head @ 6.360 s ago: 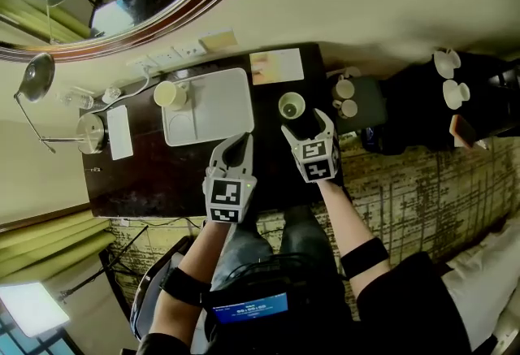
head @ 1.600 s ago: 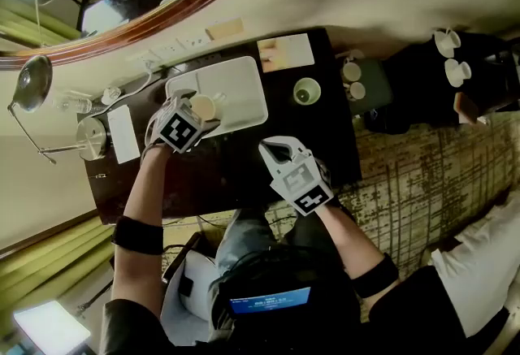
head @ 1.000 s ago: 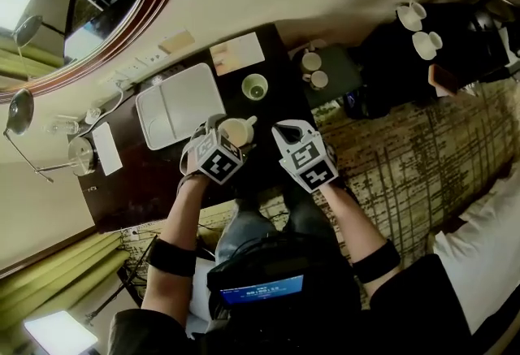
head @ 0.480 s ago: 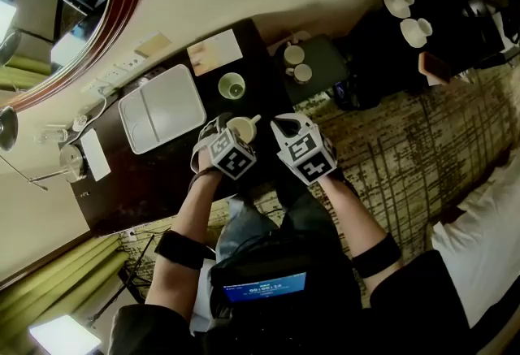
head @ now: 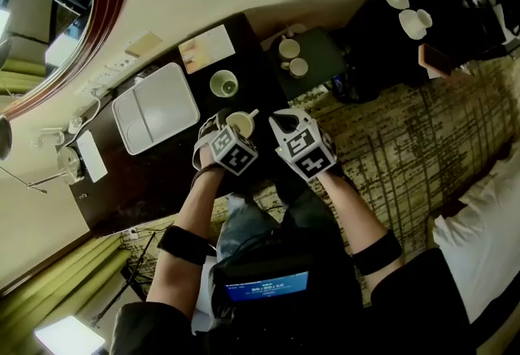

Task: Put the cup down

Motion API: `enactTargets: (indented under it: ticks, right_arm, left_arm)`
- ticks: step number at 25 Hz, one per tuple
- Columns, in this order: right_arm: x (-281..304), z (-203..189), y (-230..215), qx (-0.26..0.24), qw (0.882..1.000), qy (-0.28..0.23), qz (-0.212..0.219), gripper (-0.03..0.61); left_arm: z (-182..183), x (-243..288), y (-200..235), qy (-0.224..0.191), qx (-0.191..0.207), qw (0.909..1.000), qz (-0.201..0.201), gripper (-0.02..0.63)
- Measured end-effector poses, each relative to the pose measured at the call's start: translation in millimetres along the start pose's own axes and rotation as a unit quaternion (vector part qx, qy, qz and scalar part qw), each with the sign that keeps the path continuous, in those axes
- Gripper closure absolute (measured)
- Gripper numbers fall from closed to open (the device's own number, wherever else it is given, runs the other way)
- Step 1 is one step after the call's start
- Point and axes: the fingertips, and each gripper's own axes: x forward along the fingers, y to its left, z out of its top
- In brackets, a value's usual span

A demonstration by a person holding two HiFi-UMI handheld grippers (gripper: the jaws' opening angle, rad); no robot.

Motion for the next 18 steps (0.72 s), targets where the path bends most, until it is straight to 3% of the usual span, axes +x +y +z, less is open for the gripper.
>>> enactTargets:
  ticks: [18]
  right_arm:
    - [-12, -4, -4, 0.0, 1.0, 0.0, -0.011, 0.574]
  left_arm:
    - [2, -2, -7, -0.027, -0.002, 0.9996, 0.01, 0.178]
